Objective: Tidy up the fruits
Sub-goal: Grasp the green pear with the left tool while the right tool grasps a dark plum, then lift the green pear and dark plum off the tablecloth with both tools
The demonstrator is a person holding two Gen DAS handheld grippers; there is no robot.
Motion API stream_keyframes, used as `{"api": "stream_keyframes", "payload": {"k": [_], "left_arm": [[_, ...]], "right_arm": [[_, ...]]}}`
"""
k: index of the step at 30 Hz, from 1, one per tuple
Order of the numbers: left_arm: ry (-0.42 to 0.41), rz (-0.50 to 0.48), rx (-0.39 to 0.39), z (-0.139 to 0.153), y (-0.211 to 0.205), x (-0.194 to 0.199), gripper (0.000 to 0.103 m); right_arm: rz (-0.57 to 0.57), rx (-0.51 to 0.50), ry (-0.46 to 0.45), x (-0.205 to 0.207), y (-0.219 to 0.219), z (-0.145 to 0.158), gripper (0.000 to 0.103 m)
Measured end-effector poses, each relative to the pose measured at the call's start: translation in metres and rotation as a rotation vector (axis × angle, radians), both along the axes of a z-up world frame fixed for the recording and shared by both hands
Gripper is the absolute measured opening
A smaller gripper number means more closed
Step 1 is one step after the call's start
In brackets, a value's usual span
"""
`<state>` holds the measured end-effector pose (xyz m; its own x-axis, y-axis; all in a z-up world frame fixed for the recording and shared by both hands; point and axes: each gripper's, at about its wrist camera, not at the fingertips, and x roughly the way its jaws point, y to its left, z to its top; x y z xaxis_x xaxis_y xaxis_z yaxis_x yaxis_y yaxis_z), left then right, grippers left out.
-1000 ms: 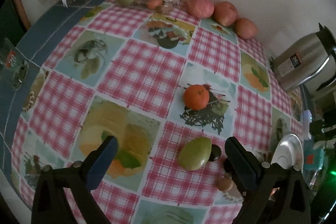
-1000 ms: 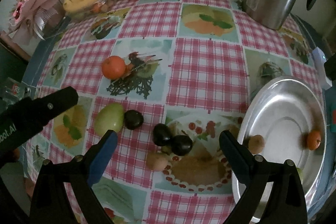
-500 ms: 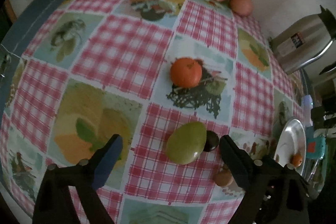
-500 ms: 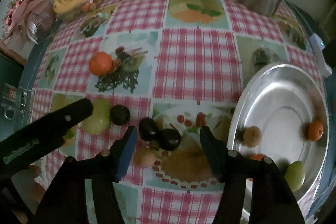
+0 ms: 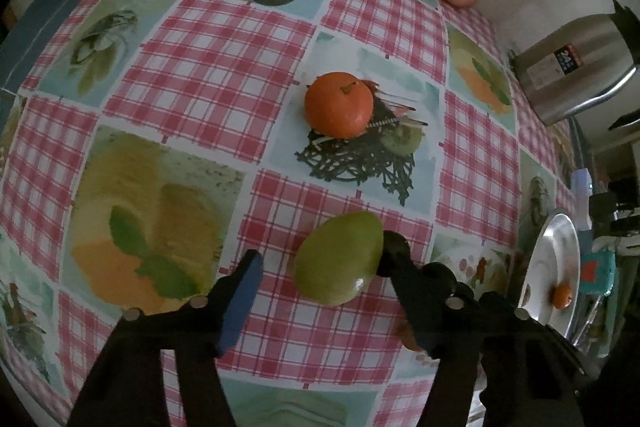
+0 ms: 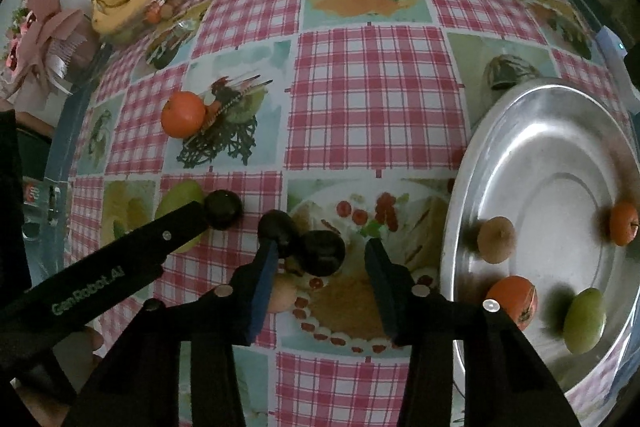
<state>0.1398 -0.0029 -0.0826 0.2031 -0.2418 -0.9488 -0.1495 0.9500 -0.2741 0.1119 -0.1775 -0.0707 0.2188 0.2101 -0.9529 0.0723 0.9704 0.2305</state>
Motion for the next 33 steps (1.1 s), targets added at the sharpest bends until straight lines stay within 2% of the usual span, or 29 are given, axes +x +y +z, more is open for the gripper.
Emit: {"api": "stream_keyframes", "payload": {"k": [6,9,15,26,27,29,33], "left_arm": [[0.003,0.0,-0.029,-0.002,-0.002,0.002,0.048],[-0.004,0.014,-0.028,-0.001,0.0,0.002,0.048],[-0.023,0.05,-0.026,0.004,0.01,0.001,0.046],[-0.048,0.049,-0.032,0.011,0.013,0.0,0.042],[-0.051,0.05,-0.032,0.012,0.012,0.0,0.042],[-0.056,0.051,-0.034,0.013,0.012,0.0,0.042],[-0.06,0.047,-0.037,0.015,0.011,0.0,0.042]], "right_arm": [[0.002,0.013,-0.022,-0.002,-0.002,0.009,0.041],[0.005,0.019,-0.008,-0.002,-0.002,0.005,0.037],[0.019,0.026,-0.001,-0.002,-0.002,0.002,0.037],[0.022,0.066,-0.001,0.0,0.0,-0.003,0.034],[0.021,0.073,-0.001,0.0,-0.001,-0.003,0.033],[0.014,0.066,0.001,-0.001,-0.003,-0.003,0.024],[-0.003,0.087,0.005,-0.002,-0.009,-0.004,0.023]]}}
